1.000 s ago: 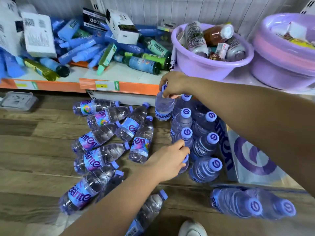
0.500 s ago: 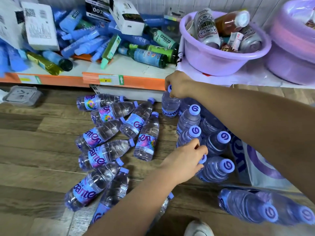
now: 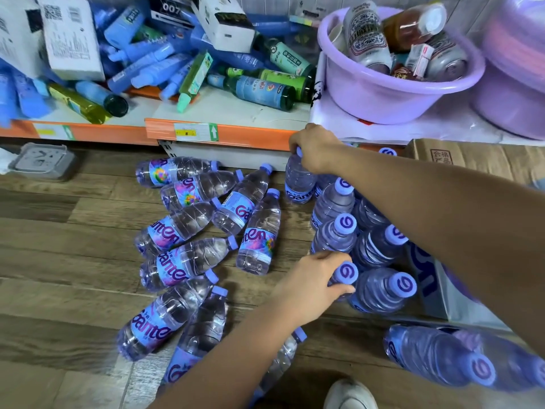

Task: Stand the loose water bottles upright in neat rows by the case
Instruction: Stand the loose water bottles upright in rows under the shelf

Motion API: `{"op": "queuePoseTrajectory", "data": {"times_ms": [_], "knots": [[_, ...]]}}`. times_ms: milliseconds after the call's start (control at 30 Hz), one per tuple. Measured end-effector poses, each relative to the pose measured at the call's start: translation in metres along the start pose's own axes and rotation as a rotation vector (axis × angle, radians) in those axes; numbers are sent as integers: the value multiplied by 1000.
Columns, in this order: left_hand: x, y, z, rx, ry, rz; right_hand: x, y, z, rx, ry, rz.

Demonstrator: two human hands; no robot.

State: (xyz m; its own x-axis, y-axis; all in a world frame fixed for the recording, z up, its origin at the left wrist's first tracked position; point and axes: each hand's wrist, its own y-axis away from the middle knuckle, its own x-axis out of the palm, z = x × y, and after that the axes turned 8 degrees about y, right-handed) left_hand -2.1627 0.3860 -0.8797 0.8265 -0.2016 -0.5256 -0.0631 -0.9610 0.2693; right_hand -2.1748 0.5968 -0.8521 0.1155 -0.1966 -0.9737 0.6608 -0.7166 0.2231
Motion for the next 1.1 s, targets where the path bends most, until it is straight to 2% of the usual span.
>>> {"op": "queuePoseTrajectory", "data": {"times_ms": [267, 500, 700, 933, 1100], "knots": [[8, -6, -5, 15, 14, -28, -5, 0, -6, -52, 48, 26], [12, 0, -4, 44, -13, -113, 4, 4, -12, -10, -13, 8], [1, -9, 2, 69, -57, 10, 4, 10, -10, 10, -40, 24], [-6, -16, -4, 120, -209, 29, -3, 29, -13, 50, -11, 25], [-8, -17, -10, 131, -401, 22, -7, 59, -22, 0, 10, -25]]}}
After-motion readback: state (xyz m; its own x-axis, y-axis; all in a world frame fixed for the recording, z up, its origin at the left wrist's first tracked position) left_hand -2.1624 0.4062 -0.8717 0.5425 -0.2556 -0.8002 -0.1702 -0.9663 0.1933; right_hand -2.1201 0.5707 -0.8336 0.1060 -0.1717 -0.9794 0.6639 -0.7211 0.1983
